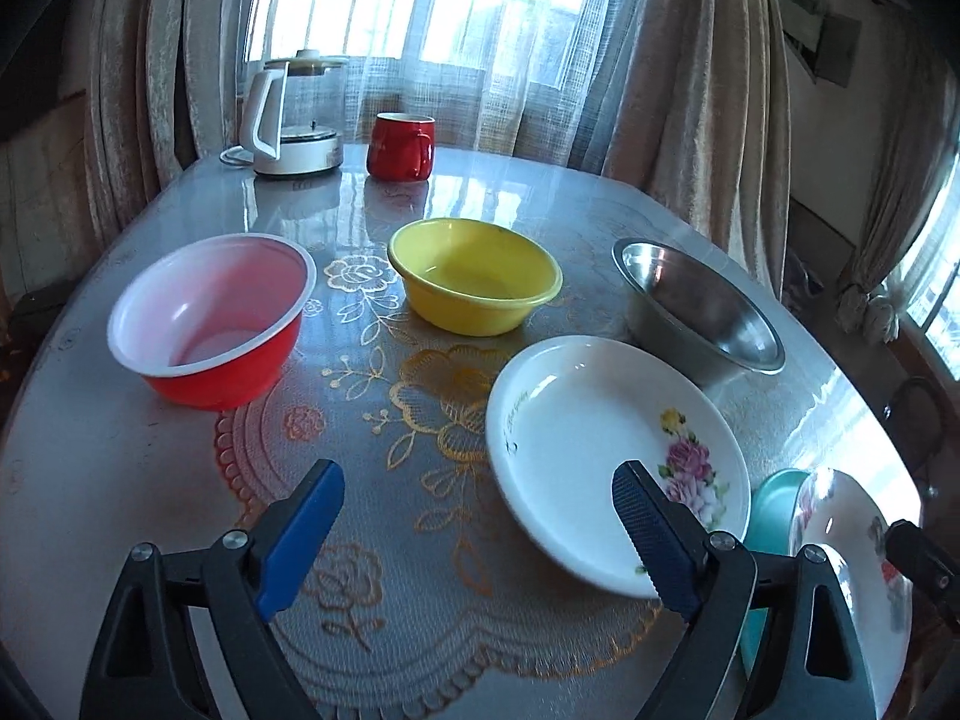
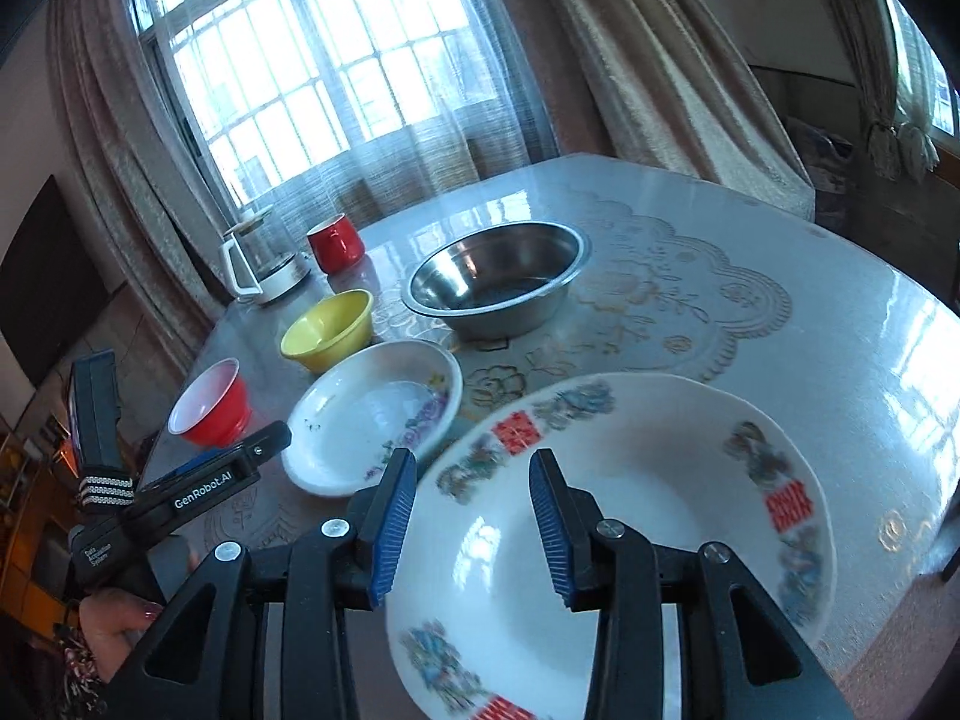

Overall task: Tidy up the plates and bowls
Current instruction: 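Grasp the rim of the small white floral plate with both grippers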

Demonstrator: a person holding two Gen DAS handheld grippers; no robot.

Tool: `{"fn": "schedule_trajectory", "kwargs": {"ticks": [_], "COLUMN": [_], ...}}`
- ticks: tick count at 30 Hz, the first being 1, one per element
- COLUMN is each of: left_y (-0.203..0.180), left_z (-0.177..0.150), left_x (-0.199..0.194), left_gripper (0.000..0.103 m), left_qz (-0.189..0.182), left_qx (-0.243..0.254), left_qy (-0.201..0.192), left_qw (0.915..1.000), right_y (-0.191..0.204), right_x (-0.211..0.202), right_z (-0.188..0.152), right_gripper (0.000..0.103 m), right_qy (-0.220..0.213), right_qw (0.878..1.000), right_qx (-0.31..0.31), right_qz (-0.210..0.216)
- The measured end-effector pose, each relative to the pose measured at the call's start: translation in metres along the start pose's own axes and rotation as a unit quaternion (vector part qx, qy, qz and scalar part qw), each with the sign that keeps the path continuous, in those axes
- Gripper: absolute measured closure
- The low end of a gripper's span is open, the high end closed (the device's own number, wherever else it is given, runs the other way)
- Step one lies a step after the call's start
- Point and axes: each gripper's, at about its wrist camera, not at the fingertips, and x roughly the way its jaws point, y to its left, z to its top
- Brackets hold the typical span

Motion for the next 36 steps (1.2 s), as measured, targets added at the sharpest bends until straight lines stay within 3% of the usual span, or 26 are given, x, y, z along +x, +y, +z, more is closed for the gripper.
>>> {"fn": "schedule_trajectory", "kwargs": {"ticks": [9,16,23,28,31,36], "left_y": [0.011,0.008,0.01,0.01,0.009,0.009], "left_z": [0.006,0.003,0.003,0.003,0.001,0.001], "left_x": [0.007,0.009,0.016,0.022,0.027,0.028], "left_gripper": [0.011,0.011,0.013,0.023,0.034,0.037], "left_qz": [-0.013,-0.016,-0.018,-0.029,-0.03,-0.034], "left_qx": [0.011,0.021,0.017,0.015,0.019,0.017], "left_qy": [0.01,0.018,0.031,0.046,0.056,0.057], "left_qw": [0.9998,0.9995,0.9992,0.9984,0.9978,0.9976], "right_y": [0.024,0.028,0.025,0.024,0.021,0.022], "right_x": [0.057,0.102,0.127,0.141,0.147,0.152], "right_z": [0.043,0.053,0.06,0.059,0.058,0.057], "right_gripper": [0.063,0.063,0.063,0.063,0.063,0.063], "right_qy": [0.049,0.116,0.145,0.164,0.174,0.179], "right_qw": [0.999,0.992,0.988,0.985,0.983,0.982], "right_qx": [-0.007,-0.004,-0.007,-0.011,-0.005,-0.011], "right_qz": [-0.02,-0.052,-0.058,-0.058,-0.056,-0.056]}}
